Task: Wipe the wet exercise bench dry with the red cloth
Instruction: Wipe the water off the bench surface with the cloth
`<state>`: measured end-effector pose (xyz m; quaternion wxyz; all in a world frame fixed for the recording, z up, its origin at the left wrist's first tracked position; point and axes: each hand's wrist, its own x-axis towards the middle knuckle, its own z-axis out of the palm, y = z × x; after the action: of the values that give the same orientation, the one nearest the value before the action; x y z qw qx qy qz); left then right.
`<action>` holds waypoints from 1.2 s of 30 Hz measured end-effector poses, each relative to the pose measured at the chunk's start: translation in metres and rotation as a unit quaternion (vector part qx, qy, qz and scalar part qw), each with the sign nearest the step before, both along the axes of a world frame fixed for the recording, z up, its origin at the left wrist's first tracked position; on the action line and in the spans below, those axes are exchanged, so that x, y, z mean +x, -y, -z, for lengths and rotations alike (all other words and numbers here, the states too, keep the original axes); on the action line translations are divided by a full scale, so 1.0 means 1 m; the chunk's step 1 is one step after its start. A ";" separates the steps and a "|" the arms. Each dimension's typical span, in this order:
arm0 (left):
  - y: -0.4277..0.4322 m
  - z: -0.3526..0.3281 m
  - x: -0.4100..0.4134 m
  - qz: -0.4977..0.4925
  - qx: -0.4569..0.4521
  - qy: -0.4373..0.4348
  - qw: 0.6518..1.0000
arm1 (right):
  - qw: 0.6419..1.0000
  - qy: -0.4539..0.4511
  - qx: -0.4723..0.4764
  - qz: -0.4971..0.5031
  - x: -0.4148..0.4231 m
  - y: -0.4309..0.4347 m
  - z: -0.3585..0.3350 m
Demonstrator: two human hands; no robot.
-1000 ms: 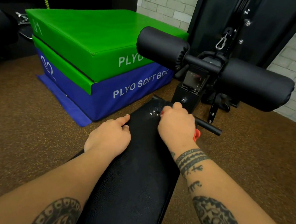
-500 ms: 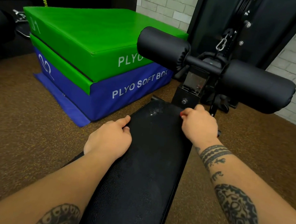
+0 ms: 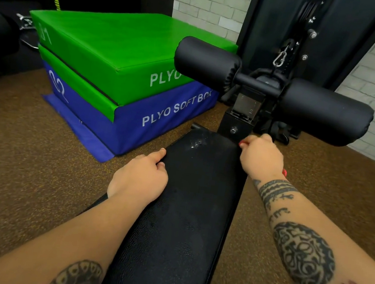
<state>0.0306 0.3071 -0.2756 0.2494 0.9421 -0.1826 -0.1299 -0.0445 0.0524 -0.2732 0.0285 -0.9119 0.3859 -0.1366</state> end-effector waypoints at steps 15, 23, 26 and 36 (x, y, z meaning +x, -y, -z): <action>-0.001 -0.005 -0.003 -0.017 -0.008 -0.019 1.000 | 0.938 0.142 -0.061 -0.309 -0.005 -0.099 0.001; -0.001 -0.008 -0.004 -0.015 -0.004 -0.017 1.000 | 0.903 0.196 0.095 -0.370 -0.006 -0.084 -0.012; -0.001 -0.009 -0.005 -0.017 0.000 -0.016 1.000 | 0.935 0.121 0.078 -0.323 -0.002 -0.076 -0.017; 0.002 -0.005 -0.003 -0.013 0.013 -0.013 1.000 | 0.935 0.006 0.015 -0.355 0.024 -0.101 -0.001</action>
<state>0.0279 0.3053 -0.2711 0.2410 0.9458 -0.1655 -0.1412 -0.0208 0.1532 -0.2722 0.0909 -0.9882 0.0391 -0.1170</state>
